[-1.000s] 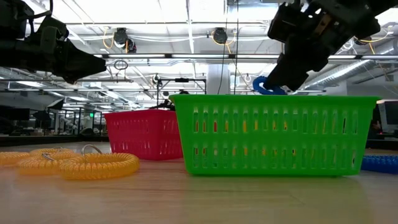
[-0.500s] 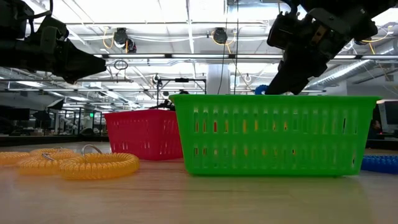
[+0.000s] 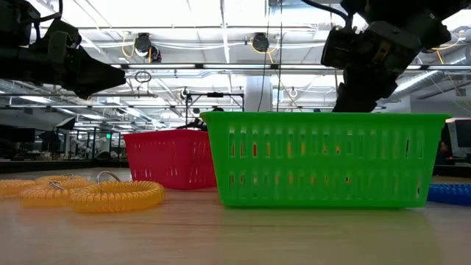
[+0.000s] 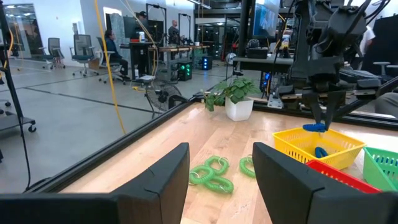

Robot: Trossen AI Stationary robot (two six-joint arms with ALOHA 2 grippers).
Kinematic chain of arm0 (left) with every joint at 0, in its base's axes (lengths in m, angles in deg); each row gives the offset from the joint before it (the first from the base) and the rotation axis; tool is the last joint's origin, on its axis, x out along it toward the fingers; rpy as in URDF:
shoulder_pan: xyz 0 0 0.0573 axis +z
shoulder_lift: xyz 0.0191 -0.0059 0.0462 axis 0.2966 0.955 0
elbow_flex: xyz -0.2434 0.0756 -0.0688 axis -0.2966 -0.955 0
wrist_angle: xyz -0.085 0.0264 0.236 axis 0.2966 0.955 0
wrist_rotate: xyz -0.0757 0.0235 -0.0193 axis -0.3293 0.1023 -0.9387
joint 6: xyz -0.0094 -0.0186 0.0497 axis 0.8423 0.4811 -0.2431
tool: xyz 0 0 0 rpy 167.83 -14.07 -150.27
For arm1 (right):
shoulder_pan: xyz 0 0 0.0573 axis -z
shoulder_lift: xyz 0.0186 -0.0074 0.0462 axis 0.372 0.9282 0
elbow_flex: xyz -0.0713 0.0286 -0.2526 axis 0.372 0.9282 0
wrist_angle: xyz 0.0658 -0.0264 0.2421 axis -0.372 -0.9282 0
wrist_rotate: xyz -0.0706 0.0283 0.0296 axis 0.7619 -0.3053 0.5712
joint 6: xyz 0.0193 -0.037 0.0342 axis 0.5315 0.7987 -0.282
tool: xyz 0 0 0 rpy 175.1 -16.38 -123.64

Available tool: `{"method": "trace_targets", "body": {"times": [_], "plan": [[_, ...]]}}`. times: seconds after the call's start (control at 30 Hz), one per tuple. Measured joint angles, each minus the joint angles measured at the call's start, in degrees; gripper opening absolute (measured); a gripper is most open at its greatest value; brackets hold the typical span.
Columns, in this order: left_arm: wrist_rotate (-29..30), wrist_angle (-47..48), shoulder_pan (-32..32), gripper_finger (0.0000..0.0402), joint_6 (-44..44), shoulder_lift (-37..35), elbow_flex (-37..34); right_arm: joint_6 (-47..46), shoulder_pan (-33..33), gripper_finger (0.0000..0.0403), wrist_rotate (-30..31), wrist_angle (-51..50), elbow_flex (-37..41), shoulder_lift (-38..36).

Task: Sort spring keychains
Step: Put the blue spring keychain into the yellow bin

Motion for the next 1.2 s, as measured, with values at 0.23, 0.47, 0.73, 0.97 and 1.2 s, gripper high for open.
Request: {"method": "trace_targets", "body": {"times": [0.23, 0.47, 0.73, 0.97, 1.2], "plan": [[0.0, 0.0, -0.01, 0.0184, 0.0, 0.0, -0.01, -0.1, 0.0, 0.0022, 0.0, -0.21, 0.0, 0.0], [0.0, 0.0, 0.0, 0.0184, 0.0, -0.01, 0.0, -0.1, 0.0, 0.0022, 0.0, -0.15, 0.0, 0.0], [0.0, 0.01, 0.0, 0.0184, 0.0, 0.0, -0.01, -0.1, 0.0, 0.0023, 0.0, 0.11, 0.0, 0.0], [0.0, 0.01, -0.01, 0.0184, 0.0, 0.01, -0.02, -0.1, 0.0, 0.0024, 0.0, 0.11, 0.0, 0.0], [0.0, 0.0, -0.02, 0.0184, 0.0, 0.01, -0.02, -0.1, -0.02, 0.0056, 0.0, 0.71, 0.0, 0.0]]}}
